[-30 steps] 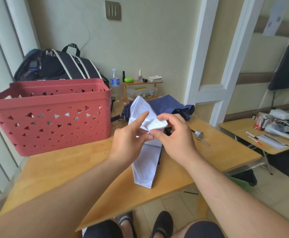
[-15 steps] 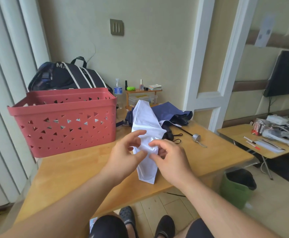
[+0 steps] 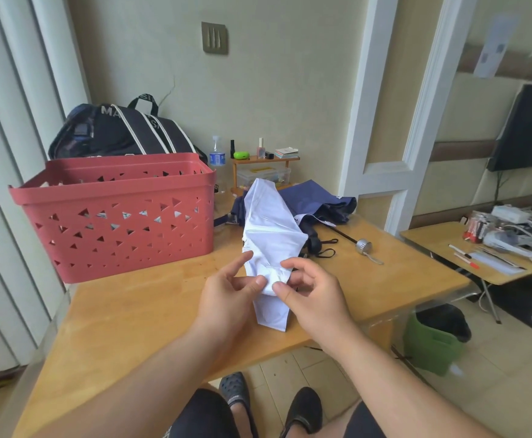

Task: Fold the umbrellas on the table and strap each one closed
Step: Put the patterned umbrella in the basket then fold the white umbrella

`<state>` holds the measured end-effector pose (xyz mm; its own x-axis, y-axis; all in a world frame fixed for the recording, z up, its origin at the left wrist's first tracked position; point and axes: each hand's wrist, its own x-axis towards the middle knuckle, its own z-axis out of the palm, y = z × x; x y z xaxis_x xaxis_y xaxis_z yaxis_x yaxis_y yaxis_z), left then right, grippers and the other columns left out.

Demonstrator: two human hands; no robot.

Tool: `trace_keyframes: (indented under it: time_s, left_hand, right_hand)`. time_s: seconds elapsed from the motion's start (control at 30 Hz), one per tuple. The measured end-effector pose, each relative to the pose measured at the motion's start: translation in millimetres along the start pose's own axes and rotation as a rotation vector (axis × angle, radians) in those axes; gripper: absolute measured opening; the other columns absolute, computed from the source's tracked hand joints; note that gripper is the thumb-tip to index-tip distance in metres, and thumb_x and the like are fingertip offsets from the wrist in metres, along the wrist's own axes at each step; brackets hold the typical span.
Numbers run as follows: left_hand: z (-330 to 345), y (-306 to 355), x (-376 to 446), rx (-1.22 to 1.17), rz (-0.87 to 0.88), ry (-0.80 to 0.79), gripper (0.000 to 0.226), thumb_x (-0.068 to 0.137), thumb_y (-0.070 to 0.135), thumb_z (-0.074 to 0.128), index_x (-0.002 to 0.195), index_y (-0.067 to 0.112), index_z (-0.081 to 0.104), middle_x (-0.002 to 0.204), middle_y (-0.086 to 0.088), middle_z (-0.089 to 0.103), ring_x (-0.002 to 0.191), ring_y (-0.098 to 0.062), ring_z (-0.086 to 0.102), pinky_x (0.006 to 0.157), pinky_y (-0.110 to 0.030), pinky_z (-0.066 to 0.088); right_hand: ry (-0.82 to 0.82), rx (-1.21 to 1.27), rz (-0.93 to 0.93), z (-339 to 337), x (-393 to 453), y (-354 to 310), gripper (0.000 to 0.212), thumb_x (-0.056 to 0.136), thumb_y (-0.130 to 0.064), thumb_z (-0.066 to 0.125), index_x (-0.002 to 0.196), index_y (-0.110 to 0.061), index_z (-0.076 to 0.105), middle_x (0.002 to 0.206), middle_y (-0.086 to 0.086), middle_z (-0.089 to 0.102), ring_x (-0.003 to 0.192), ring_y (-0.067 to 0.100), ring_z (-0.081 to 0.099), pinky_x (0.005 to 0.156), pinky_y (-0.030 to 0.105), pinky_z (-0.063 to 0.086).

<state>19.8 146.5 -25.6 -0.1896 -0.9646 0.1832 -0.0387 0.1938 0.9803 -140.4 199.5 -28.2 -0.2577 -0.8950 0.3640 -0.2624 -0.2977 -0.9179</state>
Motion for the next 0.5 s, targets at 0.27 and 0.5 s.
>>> trace_keyframes:
  time_s: [0.27, 0.5]
  left_hand:
    - [10.6, 1.0, -9.8, 0.038, 0.040, -0.015, 0.061, 0.095, 0.030, 0.076, 0.148, 0.046, 0.049, 0.087, 0.007, 0.077, 0.080, -0.004, 0.070, 0.072, -0.022, 0.050]
    - [10.2, -1.7, -15.3, 0.196, 0.028, -0.044, 0.055, 0.095, 0.036, 0.073, 0.143, 0.049, 0.051, 0.077, 0.003, 0.074, 0.068, -0.001, 0.065, 0.068, -0.017, 0.049]
  right_hand:
    - [-0.009, 0.035, 0.021, -6.6, -3.0, 2.5, 0.025, 0.088, -0.011, 0.080, 0.102, -0.030, 0.073, 0.081, 0.005, 0.069, 0.078, 0.009, 0.064, 0.076, 0.020, 0.051]
    - [-0.024, 0.014, 0.122, -12.4, -2.4, 9.1, 0.030, 0.090, -0.004, 0.065, 0.102, -0.030, 0.072, 0.068, -0.004, 0.053, 0.065, 0.012, 0.048, 0.063, 0.024, 0.040]
